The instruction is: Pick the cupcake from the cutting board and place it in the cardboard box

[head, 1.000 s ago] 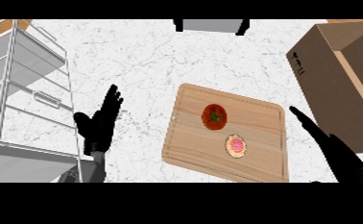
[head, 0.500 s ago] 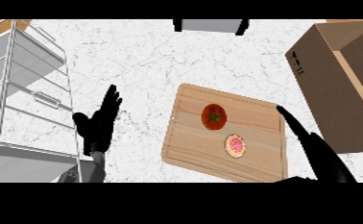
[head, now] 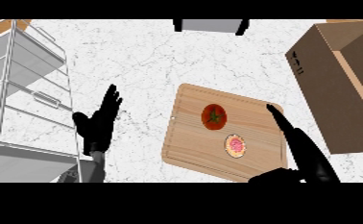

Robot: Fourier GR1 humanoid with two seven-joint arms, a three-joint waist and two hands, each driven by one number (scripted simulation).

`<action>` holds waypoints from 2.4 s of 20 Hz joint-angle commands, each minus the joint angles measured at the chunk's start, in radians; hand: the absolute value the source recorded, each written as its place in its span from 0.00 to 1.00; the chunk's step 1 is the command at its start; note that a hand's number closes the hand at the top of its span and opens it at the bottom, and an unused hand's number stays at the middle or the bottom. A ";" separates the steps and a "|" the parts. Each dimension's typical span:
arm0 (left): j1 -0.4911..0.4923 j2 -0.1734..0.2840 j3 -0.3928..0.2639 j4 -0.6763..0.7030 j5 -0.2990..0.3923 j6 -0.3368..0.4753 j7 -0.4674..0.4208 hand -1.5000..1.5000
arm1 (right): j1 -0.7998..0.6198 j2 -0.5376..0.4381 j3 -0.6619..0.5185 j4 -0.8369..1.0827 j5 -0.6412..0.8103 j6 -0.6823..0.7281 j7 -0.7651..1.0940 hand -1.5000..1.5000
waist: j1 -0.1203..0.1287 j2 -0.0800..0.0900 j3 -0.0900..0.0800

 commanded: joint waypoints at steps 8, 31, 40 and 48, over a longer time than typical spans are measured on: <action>-0.087 0.061 0.045 -0.154 0.014 0.003 0.071 0.50 | -0.049 0.103 0.054 0.094 0.059 -0.001 0.012 0.00 | -0.001 -0.031 0.051; -0.077 0.052 0.062 -0.158 0.004 -0.014 0.050 0.50 | -0.060 0.179 0.080 0.283 0.103 0.021 -0.101 0.00 | -0.008 -0.031 0.052; -0.045 0.049 0.050 -0.148 0.002 -0.029 0.060 0.50 | -0.097 0.201 0.123 0.351 0.215 -0.003 -0.153 1.00 | -0.004 -0.031 0.051; -0.096 0.056 0.069 -0.126 0.001 -0.034 0.065 0.50 | -0.215 0.217 0.189 0.374 0.374 0.028 -0.083 1.00 | 0.012 -0.031 0.049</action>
